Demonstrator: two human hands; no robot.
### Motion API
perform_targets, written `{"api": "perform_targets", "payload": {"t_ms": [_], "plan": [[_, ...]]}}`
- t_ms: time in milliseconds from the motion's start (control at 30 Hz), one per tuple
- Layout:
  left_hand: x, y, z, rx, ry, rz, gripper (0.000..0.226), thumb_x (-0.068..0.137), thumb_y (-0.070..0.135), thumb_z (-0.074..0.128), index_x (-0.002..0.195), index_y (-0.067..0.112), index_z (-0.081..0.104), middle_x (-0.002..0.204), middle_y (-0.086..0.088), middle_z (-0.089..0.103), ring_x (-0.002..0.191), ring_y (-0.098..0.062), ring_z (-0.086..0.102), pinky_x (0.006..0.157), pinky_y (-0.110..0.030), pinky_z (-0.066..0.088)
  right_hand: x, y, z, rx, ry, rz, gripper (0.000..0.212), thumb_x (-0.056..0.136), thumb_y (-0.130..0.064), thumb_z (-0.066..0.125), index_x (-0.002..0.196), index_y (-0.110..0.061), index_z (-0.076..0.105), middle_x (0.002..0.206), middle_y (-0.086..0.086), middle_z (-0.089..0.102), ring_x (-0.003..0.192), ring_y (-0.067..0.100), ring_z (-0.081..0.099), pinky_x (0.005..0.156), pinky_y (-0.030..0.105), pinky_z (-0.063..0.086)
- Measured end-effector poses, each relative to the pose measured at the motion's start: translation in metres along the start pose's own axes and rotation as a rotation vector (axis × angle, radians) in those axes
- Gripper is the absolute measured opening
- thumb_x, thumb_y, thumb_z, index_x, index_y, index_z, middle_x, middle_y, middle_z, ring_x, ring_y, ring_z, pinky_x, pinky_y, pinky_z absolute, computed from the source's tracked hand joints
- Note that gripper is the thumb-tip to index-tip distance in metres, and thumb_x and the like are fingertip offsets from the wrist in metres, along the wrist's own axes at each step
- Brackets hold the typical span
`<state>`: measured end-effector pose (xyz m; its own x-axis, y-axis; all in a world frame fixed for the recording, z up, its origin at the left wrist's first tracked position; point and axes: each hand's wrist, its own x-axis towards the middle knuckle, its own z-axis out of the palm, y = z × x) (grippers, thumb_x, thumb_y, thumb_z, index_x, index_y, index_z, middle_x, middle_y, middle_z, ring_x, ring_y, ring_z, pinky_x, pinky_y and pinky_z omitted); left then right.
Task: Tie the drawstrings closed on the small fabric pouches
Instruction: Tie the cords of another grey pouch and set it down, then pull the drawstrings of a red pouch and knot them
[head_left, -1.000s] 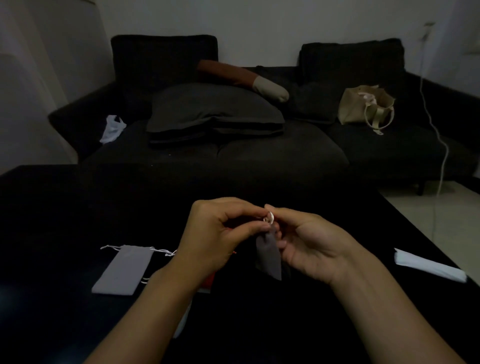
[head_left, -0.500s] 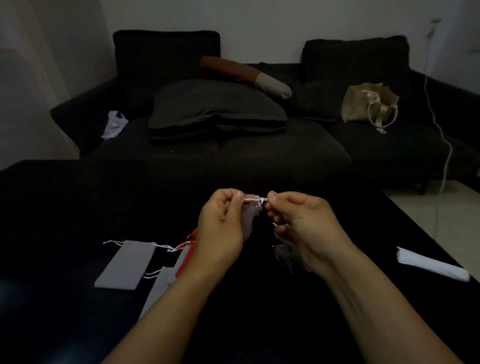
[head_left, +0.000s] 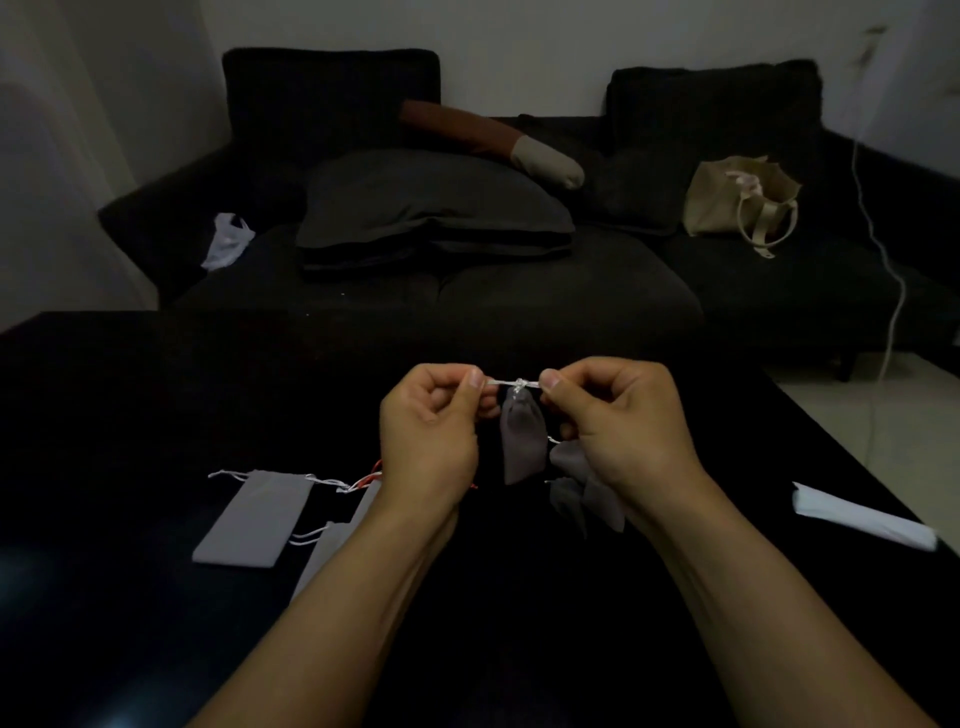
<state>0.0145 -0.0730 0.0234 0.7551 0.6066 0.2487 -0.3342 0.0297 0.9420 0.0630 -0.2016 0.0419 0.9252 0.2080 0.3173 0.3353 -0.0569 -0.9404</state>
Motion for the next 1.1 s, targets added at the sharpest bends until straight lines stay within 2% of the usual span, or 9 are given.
{"api": "perform_targets", "payload": {"t_ms": [200,333,400,467,567,633,733,900,1100], "plan": [[0.002,-0.007,-0.008,-0.017,-0.104,-0.093,0.009,0.096,0.003,0.057,0.091,0.006,0.064,0.081,-0.009,0.075,0.074,-0.011,0.073,0.065,-0.017,0.055,0.001,0.019,-0.002,0.065,-0.386,0.256,0.019,0.094,-0.034,0.060,0.098,-0.019,0.071,0.091,-0.001,0.076,0.085,0.014,0.072,0.063,0.021,0.055],[0.008,-0.012,-0.014,-0.023,-0.142,-0.227,0.008,0.096,0.007,0.058,0.094,0.005,0.065,0.079,-0.007,0.076,0.078,-0.015,0.074,0.063,-0.019,0.057,0.003,0.037,0.004,0.107,-0.384,0.254,0.010,0.087,-0.012,0.071,0.094,-0.005,0.074,0.083,0.008,0.076,0.078,0.013,0.071,0.068,0.022,0.054],[0.023,-0.016,-0.028,0.253,-0.116,-0.197,0.009,0.095,0.017,0.063,0.099,0.010,0.068,0.086,-0.004,0.074,0.087,-0.018,0.071,0.070,-0.024,0.059,0.005,0.051,0.008,-0.137,-0.275,0.283,0.014,0.085,-0.016,0.074,0.082,-0.002,0.074,0.073,0.011,0.072,0.068,0.014,0.066,0.066,0.029,0.051],[0.036,-0.021,-0.051,0.781,-0.146,-0.149,0.028,0.086,0.035,0.072,0.106,0.015,0.069,0.098,-0.001,0.072,0.096,-0.019,0.068,0.085,-0.033,0.056,0.005,0.066,0.009,-0.479,-0.253,0.313,0.020,0.082,-0.024,0.076,0.071,-0.007,0.074,0.065,0.002,0.072,0.061,0.010,0.066,0.063,0.027,0.054],[0.035,-0.029,-0.075,1.376,-0.385,-0.337,0.055,0.069,0.058,0.078,0.106,0.020,0.064,0.114,-0.006,0.066,0.104,-0.024,0.063,0.086,-0.032,0.050,0.001,0.075,0.011,-0.838,-0.246,0.307,0.023,0.077,-0.036,0.074,0.071,-0.014,0.069,0.076,0.003,0.071,0.073,0.019,0.069,0.072,0.036,0.059],[0.030,-0.039,-0.080,1.548,-0.488,-0.421,0.080,0.061,0.064,0.079,0.123,0.019,0.056,0.127,-0.012,0.055,0.116,-0.029,0.056,0.097,-0.037,0.048,-0.002,0.073,0.013,-0.953,-0.208,0.273,0.027,0.076,-0.039,0.076,0.078,-0.014,0.065,0.086,0.005,0.068,0.078,0.021,0.067,0.074,0.036,0.057],[0.026,-0.050,-0.080,1.521,-0.461,-0.366,0.088,0.059,0.052,0.087,0.129,0.015,0.051,0.128,-0.012,0.046,0.115,-0.032,0.055,0.099,-0.041,0.048,-0.004,0.069,0.014,-1.100,-0.157,0.243,0.041,0.077,-0.043,0.077,0.100,-0.012,0.063,0.107,0.009,0.064,0.092,0.025,0.066,0.073,0.034,0.053],[0.025,-0.051,-0.080,1.448,-0.438,-0.219,0.067,0.061,0.039,0.087,0.115,0.014,0.056,0.114,-0.008,0.049,0.103,-0.030,0.060,0.084,-0.036,0.051,-0.003,0.058,0.028,-1.273,-0.062,0.056,0.070,0.066,-0.051,0.082,0.120,-0.015,0.054,0.123,0.009,0.052,0.113,0.030,0.052,0.086,0.042,0.049],[0.026,-0.045,-0.085,1.251,-0.381,-0.145,0.057,0.060,0.031,0.084,0.097,0.022,0.042,0.095,0.002,0.055,0.082,-0.018,0.059,0.062,-0.025,0.039,-0.014,0.067,0.060,-0.844,-0.576,-0.053,0.038,0.074,-0.030,0.080,0.109,-0.023,0.067,0.107,0.004,0.067,0.102,0.023,0.063,0.086,0.036,0.051]]}}
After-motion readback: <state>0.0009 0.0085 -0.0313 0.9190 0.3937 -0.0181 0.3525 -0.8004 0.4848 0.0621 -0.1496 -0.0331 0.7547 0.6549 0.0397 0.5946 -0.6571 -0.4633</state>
